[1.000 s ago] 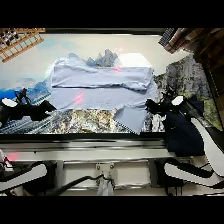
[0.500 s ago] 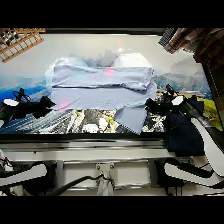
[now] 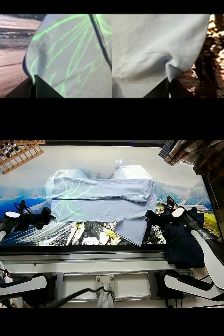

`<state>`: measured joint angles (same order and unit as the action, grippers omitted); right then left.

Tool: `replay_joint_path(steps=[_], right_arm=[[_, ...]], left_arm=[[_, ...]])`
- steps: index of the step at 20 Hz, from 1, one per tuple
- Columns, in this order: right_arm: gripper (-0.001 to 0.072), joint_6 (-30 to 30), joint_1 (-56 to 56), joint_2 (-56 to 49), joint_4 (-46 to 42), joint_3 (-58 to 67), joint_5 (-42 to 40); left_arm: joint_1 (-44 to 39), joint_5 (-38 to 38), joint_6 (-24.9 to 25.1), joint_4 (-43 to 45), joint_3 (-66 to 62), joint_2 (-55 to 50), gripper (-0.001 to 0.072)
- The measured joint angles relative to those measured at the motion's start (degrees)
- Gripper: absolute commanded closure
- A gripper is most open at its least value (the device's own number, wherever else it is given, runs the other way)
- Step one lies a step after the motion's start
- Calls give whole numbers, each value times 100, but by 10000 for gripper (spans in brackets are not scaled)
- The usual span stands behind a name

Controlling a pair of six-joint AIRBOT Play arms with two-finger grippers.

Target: Fold the clothes and pants, and hang the long-sleeved shirts on hangers.

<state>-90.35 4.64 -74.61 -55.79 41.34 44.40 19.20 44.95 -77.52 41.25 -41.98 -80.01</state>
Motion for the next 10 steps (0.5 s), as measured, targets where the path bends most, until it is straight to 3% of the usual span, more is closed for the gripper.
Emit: replay_joint_path(steps=[10], right_arm=[[689, 2, -13, 1121, -304, -404, 1152]], left_arm=[[750, 944, 299, 1762, 0, 942, 696]])
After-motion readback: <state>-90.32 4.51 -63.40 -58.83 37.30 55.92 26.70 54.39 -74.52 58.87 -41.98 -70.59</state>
